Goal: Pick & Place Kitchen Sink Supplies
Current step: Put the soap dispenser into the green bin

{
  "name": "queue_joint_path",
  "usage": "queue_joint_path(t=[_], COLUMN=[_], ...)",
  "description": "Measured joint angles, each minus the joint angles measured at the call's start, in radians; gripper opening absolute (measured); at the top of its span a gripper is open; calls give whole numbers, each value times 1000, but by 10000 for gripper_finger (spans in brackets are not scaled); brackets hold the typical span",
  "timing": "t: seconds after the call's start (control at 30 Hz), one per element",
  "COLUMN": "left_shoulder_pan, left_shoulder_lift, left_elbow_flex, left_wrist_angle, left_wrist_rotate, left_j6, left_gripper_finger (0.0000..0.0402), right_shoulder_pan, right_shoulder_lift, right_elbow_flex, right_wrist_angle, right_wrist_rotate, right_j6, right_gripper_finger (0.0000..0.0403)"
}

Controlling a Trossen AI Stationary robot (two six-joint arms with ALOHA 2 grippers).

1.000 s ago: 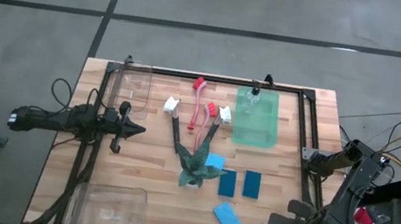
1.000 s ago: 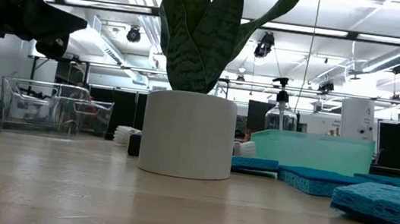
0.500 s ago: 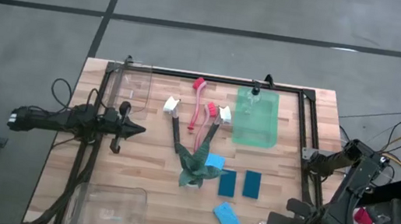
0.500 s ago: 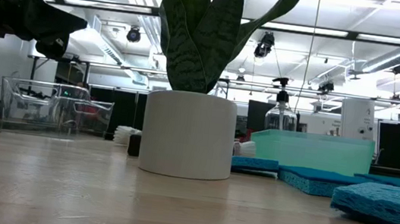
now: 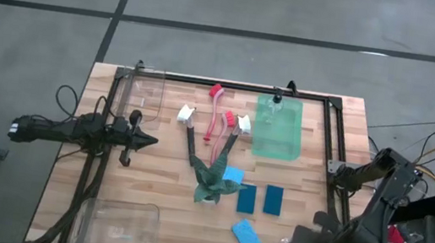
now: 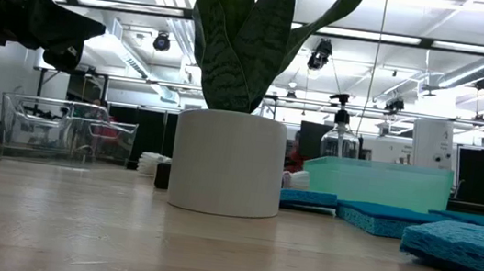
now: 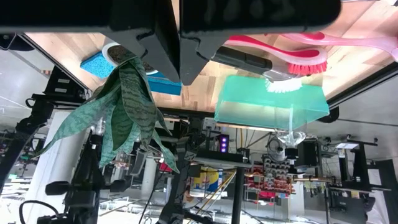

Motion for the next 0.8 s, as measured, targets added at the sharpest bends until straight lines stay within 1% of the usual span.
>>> queue_joint_path(t=[0.2,0.47,0.63,0.8], left_shoulder_pan=[0,0,0,0], left_shoulder_lift=[0,0,0,0], left_elbow_flex=[0,0,0,0], left_wrist_angle=[0,0,0,0], left_wrist_rotate=[0,0,0,0], left_j6=[0,0,0,0], left_gripper_finger=[0,0,0,0], right_shoulder_pan=[-14,-73,-136,-227], right_shoulder_lift=[-25,-91,-140,-197], right_elbow_flex=[0,0,0,0], right_wrist_angle=[-39,-67,-116,-113], right_wrist_rotate=[29,57,67,83], right_j6=[6,2,-1,-52], right_gripper_finger=[28,28,28,28])
